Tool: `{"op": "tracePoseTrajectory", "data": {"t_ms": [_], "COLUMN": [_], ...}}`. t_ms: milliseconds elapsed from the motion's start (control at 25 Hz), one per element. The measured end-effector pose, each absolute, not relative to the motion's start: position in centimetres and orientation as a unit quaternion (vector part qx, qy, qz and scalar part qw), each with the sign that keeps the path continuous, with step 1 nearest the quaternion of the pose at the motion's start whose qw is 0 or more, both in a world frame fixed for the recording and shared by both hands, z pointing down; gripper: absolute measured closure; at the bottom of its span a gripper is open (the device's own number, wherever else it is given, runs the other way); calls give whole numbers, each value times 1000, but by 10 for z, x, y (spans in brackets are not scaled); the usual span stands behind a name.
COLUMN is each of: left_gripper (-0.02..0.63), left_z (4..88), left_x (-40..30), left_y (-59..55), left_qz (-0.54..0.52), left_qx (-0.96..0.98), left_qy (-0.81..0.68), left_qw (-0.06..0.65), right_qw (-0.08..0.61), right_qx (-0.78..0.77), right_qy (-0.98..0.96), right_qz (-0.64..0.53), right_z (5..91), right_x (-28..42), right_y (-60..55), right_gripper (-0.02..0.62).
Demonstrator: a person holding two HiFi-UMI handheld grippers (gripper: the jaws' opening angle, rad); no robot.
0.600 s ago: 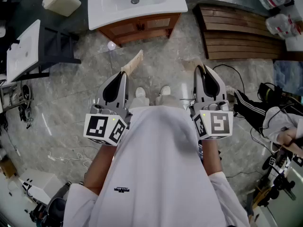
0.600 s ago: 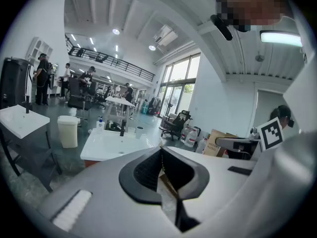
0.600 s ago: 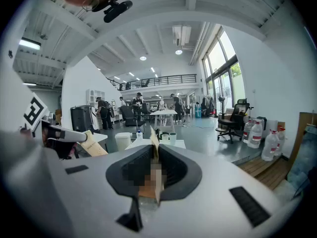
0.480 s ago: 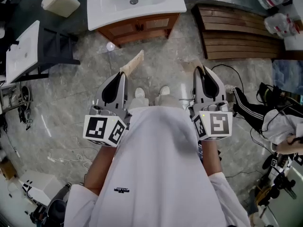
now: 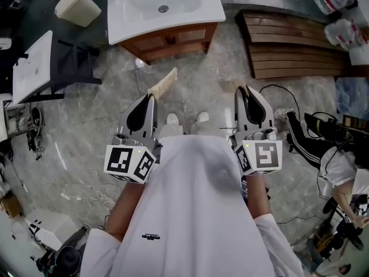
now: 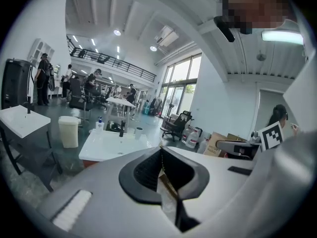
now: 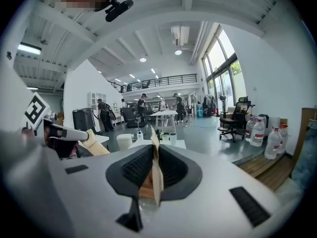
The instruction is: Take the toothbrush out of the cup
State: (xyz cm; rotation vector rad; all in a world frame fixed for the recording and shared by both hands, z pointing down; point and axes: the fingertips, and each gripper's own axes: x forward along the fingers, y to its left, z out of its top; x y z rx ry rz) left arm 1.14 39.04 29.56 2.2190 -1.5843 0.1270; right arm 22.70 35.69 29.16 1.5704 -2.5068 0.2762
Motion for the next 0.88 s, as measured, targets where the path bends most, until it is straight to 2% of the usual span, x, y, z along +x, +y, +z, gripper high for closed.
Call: {"op": "tracePoseTrajectory", "data": {"t_ms": [440, 880], "left_gripper": [600, 600], "left_z": [304, 308], "left_x": [42, 19], "left_y": [371, 307], "left_qz": [72, 70], "left_qx": [780, 777], "left_qy": [-588, -593], "left_qw": [205, 202], "right_qw": [67, 62], "right_qx": [500, 492], "right_qy": [-859, -865], "right_qz": [93, 84], "right_z": [300, 301], "right_x": [264, 242], "right_y": [332, 262], "right_gripper": [563, 563]}}
